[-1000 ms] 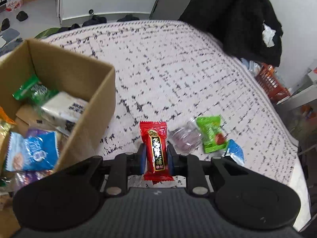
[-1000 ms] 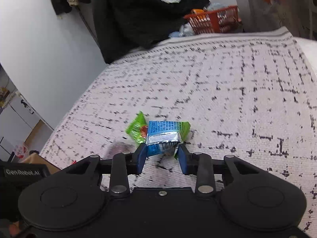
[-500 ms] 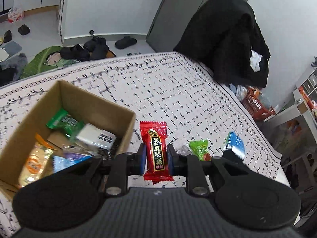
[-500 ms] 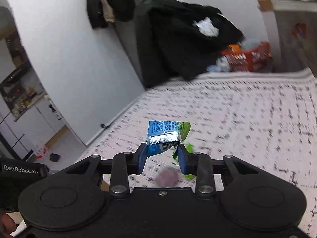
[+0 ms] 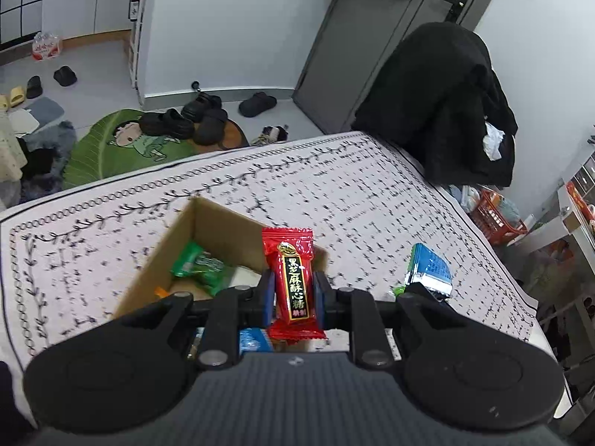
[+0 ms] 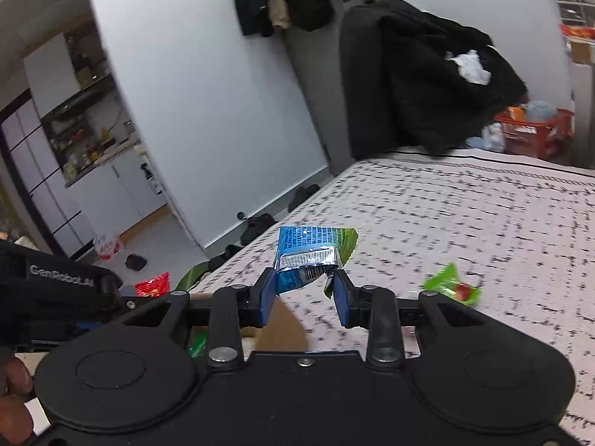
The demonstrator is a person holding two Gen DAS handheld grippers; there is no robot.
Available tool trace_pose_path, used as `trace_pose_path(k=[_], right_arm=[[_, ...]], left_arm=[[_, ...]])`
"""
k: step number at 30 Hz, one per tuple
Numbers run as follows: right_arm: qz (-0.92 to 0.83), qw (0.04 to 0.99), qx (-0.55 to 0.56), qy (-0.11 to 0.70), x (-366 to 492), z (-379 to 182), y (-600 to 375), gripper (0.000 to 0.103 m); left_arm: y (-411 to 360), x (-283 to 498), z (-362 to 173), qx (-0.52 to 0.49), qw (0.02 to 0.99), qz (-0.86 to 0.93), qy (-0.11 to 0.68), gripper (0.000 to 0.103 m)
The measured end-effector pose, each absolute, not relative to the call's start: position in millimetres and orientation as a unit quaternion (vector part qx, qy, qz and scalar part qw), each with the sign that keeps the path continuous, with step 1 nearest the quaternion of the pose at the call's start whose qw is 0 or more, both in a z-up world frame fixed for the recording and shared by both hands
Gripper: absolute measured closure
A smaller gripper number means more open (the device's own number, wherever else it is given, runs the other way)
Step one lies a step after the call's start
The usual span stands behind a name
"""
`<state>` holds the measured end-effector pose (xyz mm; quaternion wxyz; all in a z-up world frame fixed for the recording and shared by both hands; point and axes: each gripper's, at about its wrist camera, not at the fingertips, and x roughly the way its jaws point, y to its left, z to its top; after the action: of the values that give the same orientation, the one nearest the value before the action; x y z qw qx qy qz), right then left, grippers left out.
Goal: Organize snacks
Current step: 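Carry the red bar and blue-green candy into the box and open both tools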
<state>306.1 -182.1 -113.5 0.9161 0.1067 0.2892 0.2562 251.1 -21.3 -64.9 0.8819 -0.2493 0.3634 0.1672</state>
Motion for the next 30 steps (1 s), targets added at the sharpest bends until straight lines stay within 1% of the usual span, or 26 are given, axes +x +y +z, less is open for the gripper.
trace_pose_path(k=[13, 15, 16, 23, 24, 25, 26, 27, 29, 30], right_arm=[[0.268, 0.916, 0.079, 0.287, 292.0, -111.5, -144.3, 0.07], [0.268, 0.915, 0.079, 0.292, 292.4, -113.7, -142.0, 0.07], [0.268, 0.914, 0.077, 0.294, 292.7, -115.1, -140.5, 0.07], [0.282, 0.907, 0.066, 0.307, 291.9, -123.1, -122.6, 0.07], [0.288, 0.905, 0.063, 0.307, 290.9, -123.3, -118.8, 0.069], [0.293, 0.903, 0.06, 0.307, 289.3, -123.6, -115.4, 0.068], [0.302, 0.901, 0.054, 0.307, 287.4, -123.7, -111.8, 0.063], [0.309, 0.9, 0.047, 0.305, 285.1, -124.2, -107.8, 0.053], [0.31, 0.901, 0.035, 0.301, 283.0, -123.5, -105.0, 0.042], [0.307, 0.903, 0.033, 0.298, 282.3, -122.8, -105.9, 0.04]], left_arm=[[23.4, 244.8, -72.9, -0.266, 0.875, 0.141, 0.38, 0.082], [24.9, 246.5, -74.6, -0.268, 0.874, 0.128, 0.384, 0.081], [25.7, 246.7, -74.6, -0.266, 0.876, 0.127, 0.383, 0.078], [42.9, 246.1, -78.0, -0.272, 0.872, 0.13, 0.385, 0.076], [46.1, 245.5, -77.9, -0.272, 0.872, 0.133, 0.385, 0.074], [49.0, 244.5, -77.9, -0.273, 0.871, 0.136, 0.384, 0.07], [51.9, 243.7, -77.8, -0.274, 0.871, 0.138, 0.384, 0.065], [53.8, 243.8, -77.7, -0.275, 0.87, 0.14, 0.386, 0.062], [56.9, 243.0, -77.5, -0.274, 0.867, 0.147, 0.388, 0.049], [57.4, 242.9, -77.3, -0.269, 0.867, 0.154, 0.391, 0.046]])
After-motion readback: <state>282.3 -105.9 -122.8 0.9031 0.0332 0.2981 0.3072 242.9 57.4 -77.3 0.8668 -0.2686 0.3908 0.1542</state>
